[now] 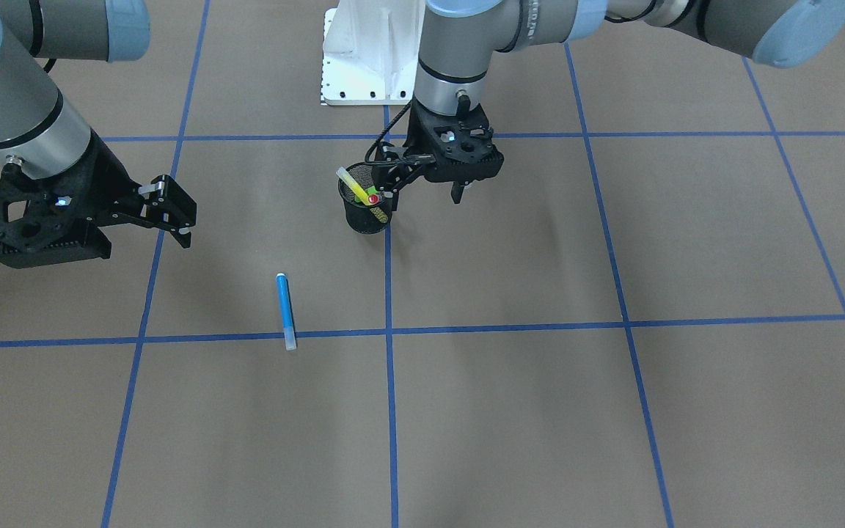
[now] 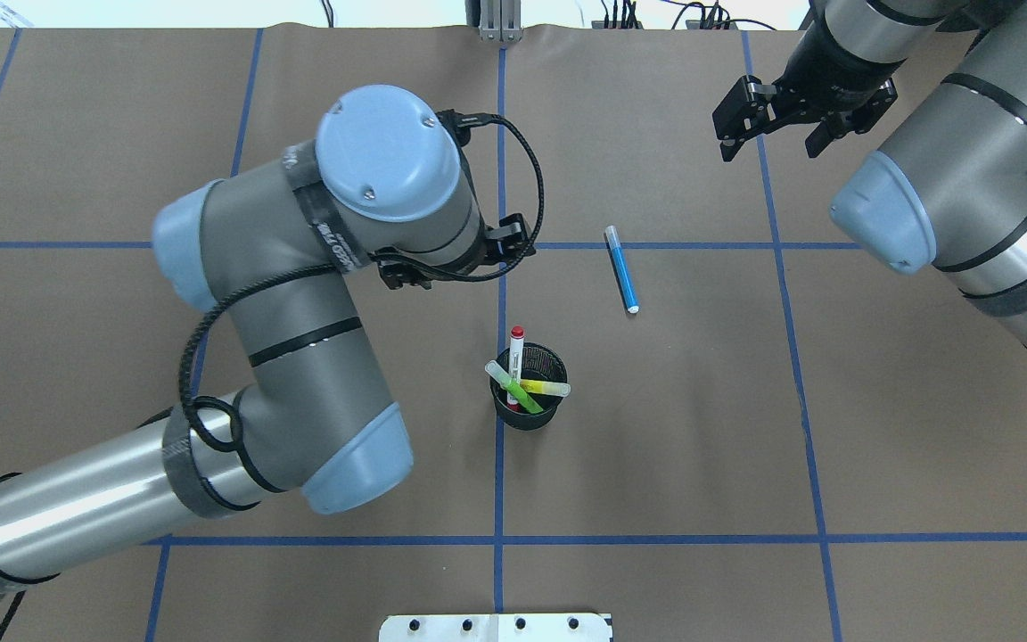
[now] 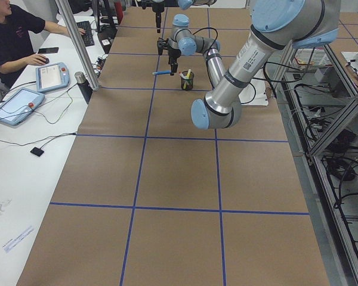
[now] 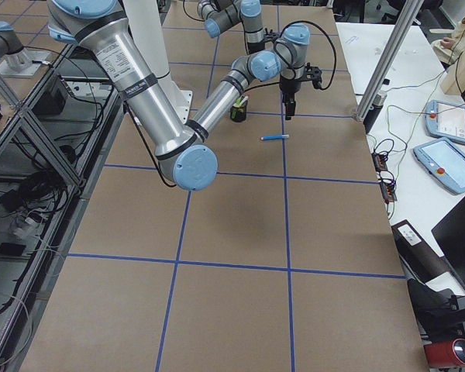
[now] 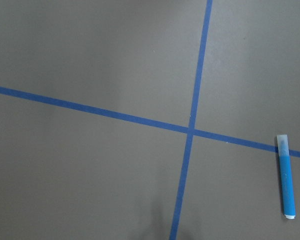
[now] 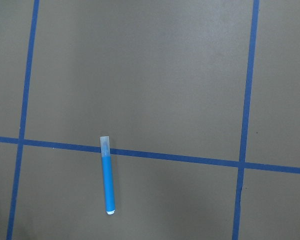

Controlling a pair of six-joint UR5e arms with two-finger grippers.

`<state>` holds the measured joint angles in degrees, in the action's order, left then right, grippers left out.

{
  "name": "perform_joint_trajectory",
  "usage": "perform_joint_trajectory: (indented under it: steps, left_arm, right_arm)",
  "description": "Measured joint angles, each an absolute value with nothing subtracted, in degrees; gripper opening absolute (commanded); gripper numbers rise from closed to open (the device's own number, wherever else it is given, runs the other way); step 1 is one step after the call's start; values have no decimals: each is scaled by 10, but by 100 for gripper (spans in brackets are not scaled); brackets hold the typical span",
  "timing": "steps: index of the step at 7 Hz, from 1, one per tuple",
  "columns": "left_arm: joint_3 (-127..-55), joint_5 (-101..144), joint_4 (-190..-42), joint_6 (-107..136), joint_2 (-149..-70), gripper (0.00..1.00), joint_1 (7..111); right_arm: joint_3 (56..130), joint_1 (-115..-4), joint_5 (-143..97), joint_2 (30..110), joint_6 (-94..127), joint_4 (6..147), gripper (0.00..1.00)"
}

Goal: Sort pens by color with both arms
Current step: 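Raise the right gripper away while the left arm moves toward the cup, then position the left gripper above the cup over the red marker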

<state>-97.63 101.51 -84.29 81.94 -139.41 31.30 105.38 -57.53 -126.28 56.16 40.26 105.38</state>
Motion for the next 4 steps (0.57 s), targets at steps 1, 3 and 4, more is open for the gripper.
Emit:
perform_joint_trajectory:
  steps: [1, 3, 4]
  left_arm:
    - [-946, 999, -843, 831, -1418, 95, 296]
    - [-904, 984, -844, 843, -1448, 89, 279]
    - [-896, 982, -844, 845, -1451, 87, 276]
  right_arm:
    - [1054, -576, -1263, 562, 403, 1054, 99]
    - [1053, -575, -1264, 562, 403, 1053, 99]
    - [1052, -575, -1264, 563, 403, 1053, 99]
